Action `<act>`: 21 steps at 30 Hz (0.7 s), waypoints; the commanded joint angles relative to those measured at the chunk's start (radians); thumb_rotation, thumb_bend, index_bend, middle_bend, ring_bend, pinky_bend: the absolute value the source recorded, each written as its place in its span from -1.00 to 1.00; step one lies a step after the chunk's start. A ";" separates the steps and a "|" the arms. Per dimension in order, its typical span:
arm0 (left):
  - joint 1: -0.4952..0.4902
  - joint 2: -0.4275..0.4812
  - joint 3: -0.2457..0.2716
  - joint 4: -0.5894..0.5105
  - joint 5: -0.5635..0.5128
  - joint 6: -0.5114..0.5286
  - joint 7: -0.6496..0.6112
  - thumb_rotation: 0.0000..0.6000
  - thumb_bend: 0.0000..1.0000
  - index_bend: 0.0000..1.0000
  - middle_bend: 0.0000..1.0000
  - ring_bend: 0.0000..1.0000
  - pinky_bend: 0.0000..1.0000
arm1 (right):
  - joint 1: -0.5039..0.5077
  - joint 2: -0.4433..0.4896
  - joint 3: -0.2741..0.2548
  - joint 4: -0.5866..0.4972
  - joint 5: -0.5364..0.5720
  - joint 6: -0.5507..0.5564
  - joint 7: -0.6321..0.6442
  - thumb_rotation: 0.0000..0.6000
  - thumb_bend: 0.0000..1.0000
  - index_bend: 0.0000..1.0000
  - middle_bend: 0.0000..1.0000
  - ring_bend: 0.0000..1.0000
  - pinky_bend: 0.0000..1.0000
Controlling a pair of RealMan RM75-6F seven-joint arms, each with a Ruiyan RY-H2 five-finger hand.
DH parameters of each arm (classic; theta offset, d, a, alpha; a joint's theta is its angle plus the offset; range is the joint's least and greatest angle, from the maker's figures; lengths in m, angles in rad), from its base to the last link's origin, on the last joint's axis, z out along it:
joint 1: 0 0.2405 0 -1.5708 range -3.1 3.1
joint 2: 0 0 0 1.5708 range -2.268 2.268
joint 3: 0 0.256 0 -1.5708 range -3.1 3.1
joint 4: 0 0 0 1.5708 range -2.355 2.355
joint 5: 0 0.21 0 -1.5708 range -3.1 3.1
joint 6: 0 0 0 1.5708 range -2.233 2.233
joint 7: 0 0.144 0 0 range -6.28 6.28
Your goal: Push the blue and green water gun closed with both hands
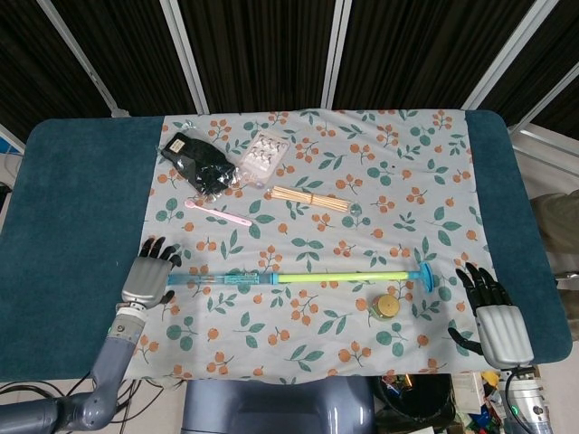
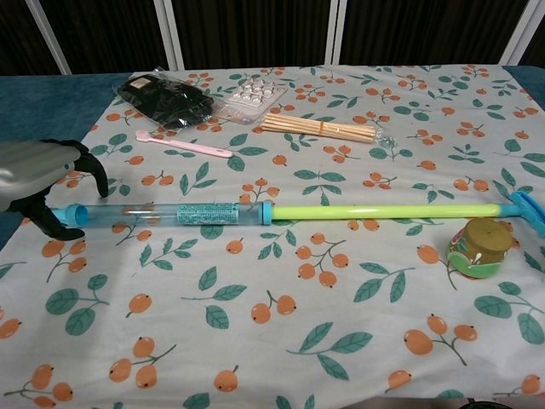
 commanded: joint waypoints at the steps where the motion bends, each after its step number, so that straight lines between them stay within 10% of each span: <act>1: -0.006 -0.011 0.001 0.013 -0.005 -0.004 0.001 1.00 -0.49 -0.18 -0.58 -0.97 -0.85 | 0.000 0.000 0.000 0.000 0.001 0.000 0.001 1.00 -0.82 -0.99 -1.00 -1.00 -0.69; 21: -0.011 -0.032 -0.005 0.033 0.013 0.030 -0.031 1.00 -0.19 0.04 -0.51 -0.91 -0.79 | -0.003 0.002 0.000 -0.013 0.008 -0.001 -0.004 1.00 -0.80 -0.98 -1.00 -1.00 -0.69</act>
